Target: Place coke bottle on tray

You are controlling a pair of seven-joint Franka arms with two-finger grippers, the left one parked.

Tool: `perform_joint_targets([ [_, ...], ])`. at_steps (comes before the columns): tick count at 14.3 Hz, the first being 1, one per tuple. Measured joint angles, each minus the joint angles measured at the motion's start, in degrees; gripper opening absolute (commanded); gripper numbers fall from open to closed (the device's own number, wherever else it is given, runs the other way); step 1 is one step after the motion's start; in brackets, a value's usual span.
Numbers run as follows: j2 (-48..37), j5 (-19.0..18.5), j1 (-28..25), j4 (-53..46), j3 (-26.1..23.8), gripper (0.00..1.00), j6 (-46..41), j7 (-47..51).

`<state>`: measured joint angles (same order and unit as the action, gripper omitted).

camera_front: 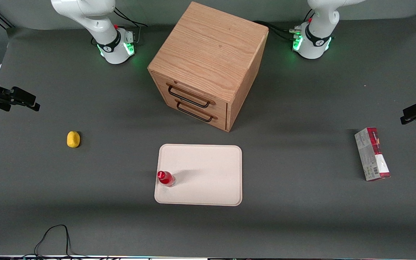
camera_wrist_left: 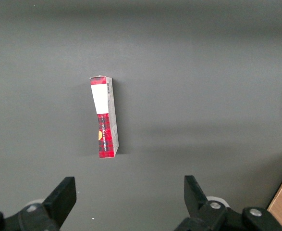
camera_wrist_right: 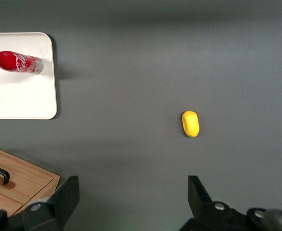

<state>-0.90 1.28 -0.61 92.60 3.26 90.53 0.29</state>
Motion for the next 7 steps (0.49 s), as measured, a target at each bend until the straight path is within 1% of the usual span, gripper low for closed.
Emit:
perform_joint_targets([
  [5, -0.21, -0.89, -0.35, 0.0, 0.59, 1.0, -0.85, 0.0],
  [7, -0.27, -1.93, -0.35, 0.01, 0.77, 1.0, -0.86, 0.0],
])
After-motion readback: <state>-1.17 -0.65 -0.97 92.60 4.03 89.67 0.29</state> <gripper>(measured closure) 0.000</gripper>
